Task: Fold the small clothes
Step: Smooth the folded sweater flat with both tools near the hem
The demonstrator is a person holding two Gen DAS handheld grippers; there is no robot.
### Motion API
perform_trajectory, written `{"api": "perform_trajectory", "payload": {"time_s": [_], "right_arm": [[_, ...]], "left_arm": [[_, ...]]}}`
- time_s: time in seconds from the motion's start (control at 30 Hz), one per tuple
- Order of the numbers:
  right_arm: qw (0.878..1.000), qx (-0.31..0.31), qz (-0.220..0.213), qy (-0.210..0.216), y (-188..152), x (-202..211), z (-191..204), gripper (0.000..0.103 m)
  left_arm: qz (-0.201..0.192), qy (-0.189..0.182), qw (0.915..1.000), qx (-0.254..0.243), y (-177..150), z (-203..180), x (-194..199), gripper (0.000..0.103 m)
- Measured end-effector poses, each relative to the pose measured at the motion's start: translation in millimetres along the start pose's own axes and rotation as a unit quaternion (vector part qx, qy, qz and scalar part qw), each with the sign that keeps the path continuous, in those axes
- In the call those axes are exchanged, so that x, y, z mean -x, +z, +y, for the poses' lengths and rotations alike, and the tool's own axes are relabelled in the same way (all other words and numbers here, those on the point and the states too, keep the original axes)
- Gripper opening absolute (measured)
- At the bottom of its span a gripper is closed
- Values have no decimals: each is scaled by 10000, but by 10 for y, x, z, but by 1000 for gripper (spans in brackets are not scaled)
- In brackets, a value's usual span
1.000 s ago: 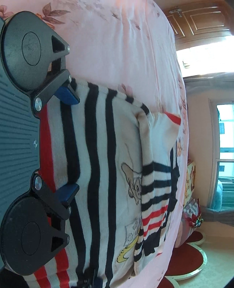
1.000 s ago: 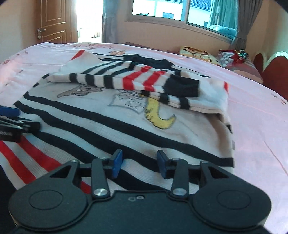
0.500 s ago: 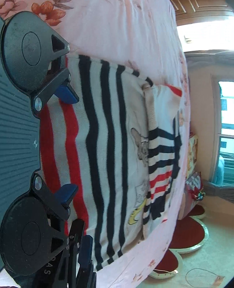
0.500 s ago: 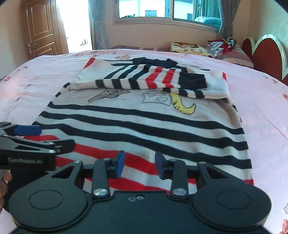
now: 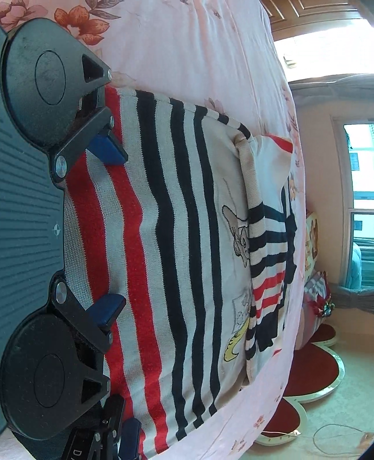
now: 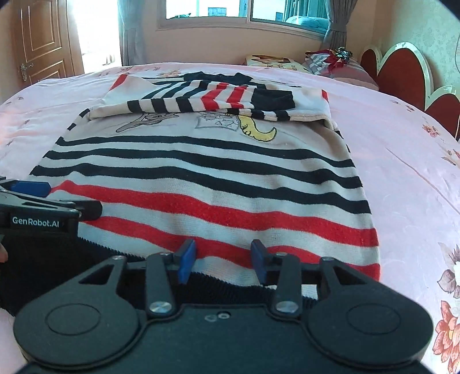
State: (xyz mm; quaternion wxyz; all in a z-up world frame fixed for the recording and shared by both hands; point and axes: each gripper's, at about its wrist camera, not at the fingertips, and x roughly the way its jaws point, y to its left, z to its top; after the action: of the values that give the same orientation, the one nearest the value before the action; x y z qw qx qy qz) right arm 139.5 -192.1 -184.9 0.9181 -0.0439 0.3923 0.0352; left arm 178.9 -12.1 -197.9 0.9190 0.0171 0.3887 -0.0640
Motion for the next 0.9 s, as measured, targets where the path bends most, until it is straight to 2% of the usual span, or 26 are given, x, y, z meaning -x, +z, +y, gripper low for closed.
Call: {"api": "perform_trajectory", "payload": {"time_s": [0.17, 0.3, 0.4, 0.43, 0.5, 0.6, 0.7, 0.8, 0.9], "right_arm": [[10000, -54, 22, -43, -18, 78, -5, 42], [9996, -19, -187, 224, -29, 264, 123, 41], [9992, 116, -104, 355, -98, 268, 259, 41], [9993, 193, 26, 331, -149, 214, 299, 41], [9992, 293, -56, 272, -223, 197, 319, 43], [9993, 290, -81, 237, -188, 301, 307, 43], [9992, 382, -13, 82, -229, 300, 286, 45], [9998, 149, 11, 128, -289, 269, 219, 47], [9998, 174, 28, 78, -287, 298, 247, 48]], "left_arm": [[64, 48, 10000, 51, -21, 2, 96, 96], [-54, -154, 9999, 25, -131, -9, 328, 96], [36, -181, 9996, -205, -279, -50, 370, 96], [68, -153, 9995, -273, -340, -49, 347, 96], [-77, -139, 9992, -375, -411, -43, 373, 96], [104, -130, 9997, -193, -370, -14, 440, 96], [81, -117, 9996, -240, -424, -17, 436, 96], [57, -78, 9995, -287, -445, -39, 449, 96], [95, -90, 9995, -282, -436, -31, 456, 96]]}}
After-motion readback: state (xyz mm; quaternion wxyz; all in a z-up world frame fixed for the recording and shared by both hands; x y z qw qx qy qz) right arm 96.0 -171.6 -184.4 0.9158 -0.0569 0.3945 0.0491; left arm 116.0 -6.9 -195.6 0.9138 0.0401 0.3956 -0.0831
